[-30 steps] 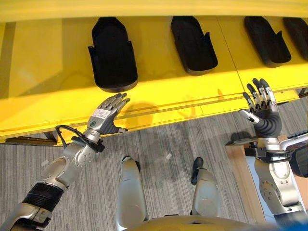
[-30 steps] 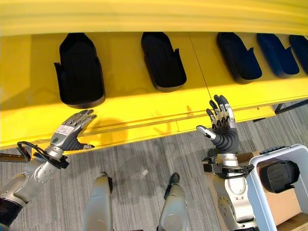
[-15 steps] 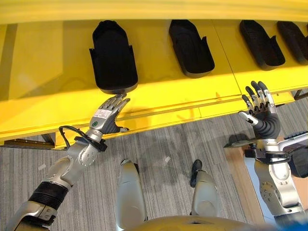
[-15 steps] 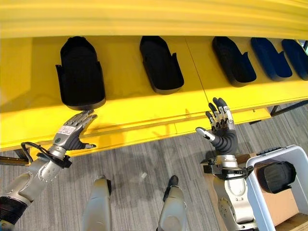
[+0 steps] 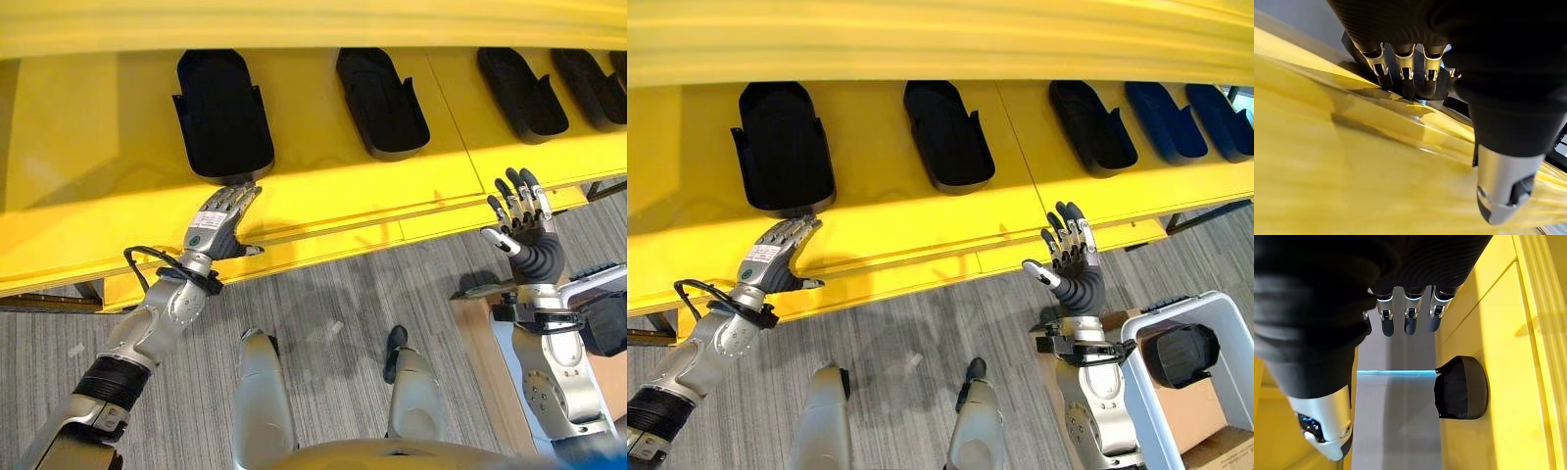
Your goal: Move parts from the plastic box to the shelf.
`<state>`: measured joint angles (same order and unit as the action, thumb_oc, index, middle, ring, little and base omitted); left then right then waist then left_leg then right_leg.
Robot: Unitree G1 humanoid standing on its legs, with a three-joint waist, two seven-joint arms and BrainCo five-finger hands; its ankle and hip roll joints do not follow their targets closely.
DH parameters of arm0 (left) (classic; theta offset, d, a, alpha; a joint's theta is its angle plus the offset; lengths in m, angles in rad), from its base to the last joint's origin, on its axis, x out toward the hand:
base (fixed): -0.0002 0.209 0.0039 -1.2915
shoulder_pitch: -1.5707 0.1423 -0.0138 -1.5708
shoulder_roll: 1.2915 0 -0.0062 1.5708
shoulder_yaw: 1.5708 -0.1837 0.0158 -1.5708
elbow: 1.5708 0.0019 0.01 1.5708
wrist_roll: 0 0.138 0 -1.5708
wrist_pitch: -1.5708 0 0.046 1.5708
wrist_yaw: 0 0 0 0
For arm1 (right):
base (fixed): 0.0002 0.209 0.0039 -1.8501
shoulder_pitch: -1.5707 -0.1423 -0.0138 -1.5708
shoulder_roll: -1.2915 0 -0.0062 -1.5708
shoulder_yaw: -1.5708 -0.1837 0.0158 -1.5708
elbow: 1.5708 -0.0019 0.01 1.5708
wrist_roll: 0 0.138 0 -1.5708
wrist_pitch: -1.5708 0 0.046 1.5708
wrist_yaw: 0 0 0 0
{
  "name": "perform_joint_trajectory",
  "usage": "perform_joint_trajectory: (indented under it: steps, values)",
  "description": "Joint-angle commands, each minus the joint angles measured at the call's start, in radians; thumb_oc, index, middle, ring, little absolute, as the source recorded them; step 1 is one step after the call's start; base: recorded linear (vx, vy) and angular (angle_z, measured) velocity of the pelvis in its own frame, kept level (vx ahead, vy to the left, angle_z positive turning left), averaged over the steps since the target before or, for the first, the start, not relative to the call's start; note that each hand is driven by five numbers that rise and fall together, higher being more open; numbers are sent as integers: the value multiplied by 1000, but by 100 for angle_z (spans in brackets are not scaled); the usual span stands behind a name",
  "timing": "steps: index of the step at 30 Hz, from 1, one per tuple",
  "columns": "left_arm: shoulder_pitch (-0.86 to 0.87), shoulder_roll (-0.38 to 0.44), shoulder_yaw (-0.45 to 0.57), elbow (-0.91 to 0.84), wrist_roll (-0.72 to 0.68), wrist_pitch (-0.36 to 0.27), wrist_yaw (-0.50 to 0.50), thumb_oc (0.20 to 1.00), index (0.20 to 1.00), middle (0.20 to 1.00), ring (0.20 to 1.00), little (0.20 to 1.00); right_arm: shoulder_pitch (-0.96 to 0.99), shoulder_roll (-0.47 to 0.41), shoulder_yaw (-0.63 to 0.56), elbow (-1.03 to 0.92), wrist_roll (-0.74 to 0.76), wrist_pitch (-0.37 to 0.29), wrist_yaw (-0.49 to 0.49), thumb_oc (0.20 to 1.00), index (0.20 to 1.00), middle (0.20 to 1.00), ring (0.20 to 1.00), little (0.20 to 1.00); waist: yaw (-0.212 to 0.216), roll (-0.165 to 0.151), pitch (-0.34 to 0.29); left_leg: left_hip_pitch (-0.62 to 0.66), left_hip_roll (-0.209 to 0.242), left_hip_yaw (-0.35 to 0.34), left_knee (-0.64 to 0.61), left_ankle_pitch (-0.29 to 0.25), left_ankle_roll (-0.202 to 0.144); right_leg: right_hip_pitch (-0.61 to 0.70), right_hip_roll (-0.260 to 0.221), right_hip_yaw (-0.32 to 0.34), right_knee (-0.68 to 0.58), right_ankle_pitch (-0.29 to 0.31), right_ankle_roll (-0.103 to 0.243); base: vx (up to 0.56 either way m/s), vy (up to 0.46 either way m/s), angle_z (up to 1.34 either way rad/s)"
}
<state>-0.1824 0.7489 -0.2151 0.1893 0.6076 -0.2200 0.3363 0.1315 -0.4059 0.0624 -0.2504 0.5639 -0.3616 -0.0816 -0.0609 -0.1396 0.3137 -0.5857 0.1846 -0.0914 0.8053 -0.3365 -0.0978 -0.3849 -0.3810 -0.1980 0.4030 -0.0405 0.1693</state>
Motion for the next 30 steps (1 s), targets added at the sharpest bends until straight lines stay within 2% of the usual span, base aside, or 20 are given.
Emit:
perform_joint_trajectory:
  steps: [1, 8, 12, 15, 17, 19, 23, 27, 29, 30]
  values:
    - [-81, -21, -3, 46, -32, 3, 39, 1000, 1000, 1000, 1000, 1000, -4, -26, -24, -33, -13, -29, 0, 1000, 1000, 1000, 1000, 1000, 9, 2, -14, 9, 10, -6, -61, 107, -11, -51, 13, 62, 252, -114, -13, 0, 0, 0]
    - [-49, -22, -5, 30, -48, -14, 28, 1000, 1000, 1000, 1000, 1000, 0, -33, -21, -36, -8, -30, 7, 1000, 1000, 1000, 1000, 1000, 11, 4, -10, 7, 11, -6, -65, 113, -13, -56, 16, 66, 253, -111, -13, -2, 0, -3]
    - [59, -8, 11, -46, -89, -61, -33, 1000, 1000, 1000, 1000, 1000, 4, -35, -29, -41, -1, -34, 16, 1000, 1000, 1000, 1000, 1000, 22, 10, 4, 9, 8, -7, -66, 115, -12, -54, 14, 66, 258, -113, -13, 0, 0, 0]
    - [174, 22, 12, -114, -162, -123, -104, 1000, 1000, 1000, 1000, 1000, 10, -43, -31, -48, 9, -47, 32, 1000, 1000, 1000, 1000, 1000, 34, 23, 17, 16, 5, -10, -78, 123, -12, -47, 8, 60, 262, -117, -14, 7, -23, 3]
    - [192, 23, 4, -115, -191, -133, -121, 1000, 1000, 1000, 1000, 1000, 10, -45, -27, -50, 14, -51, 36, 1000, 1000, 1000, 1000, 1000, 35, 27, 21, 19, 5, -10, -82, 127, -13, -45, 8, 60, 261, -116, -15, 4, -30, 3]
    - [262, 55, -4, -171, -253, -158, -187, 1000, 1000, 1000, 1000, 1000, 19, -59, -26, -61, 21, -60, 48, 1000, 1000, 1000, 1000, 1000, 41, 39, 28, 36, 7, -10, -104, 139, -17, -33, 8, 54, 255, -114, -15, 14, -46, 1]
    - [315, 81, -30, -218, -336, -178, -236, 1000, 1000, 1000, 1000, 1000, 27, -79, -23, -59, 15, -69, 53, 1000, 1000, 1000, 1000, 1000, 47, 53, 30, 88, 22, -3, -169, 168, -30, 5, 20, 39, 219, -105, -11, 31, -73, 1]
    - [336, 76, -41, -241, -416, -186, -267, 1000, 1000, 1000, 1000, 1000, 34, -86, -26, -58, 18, -78, 56, 1000, 1000, 1000, 1000, 1000, 43, 65, 25, 132, 38, -2, -226, 196, -39, 44, 37, 28, 176, -96, -10, 46, -73, -7]
    - [360, 48, -48, -257, -545, -187, -293, 1000, 1000, 1000, 1000, 1000, 44, -88, -28, -52, 13, -83, 54, 1000, 1000, 1000, 1000, 1000, 31, 80, 11, 201, 64, 10, -329, 251, -47, 89, 60, 16, 116, -76, -9, 98, -90, -18]
    - [365, 41, -51, -259, -570, -187, -299, 1000, 1000, 1000, 1000, 1000, 51, -87, -31, -51, 17, -84, 55, 1000, 1000, 1000, 1000, 1000, 25, 85, 7, 216, 68, 12, -349, 259, -46, 96, 64, 16, 102, -74, -9, 103, -72, -8]
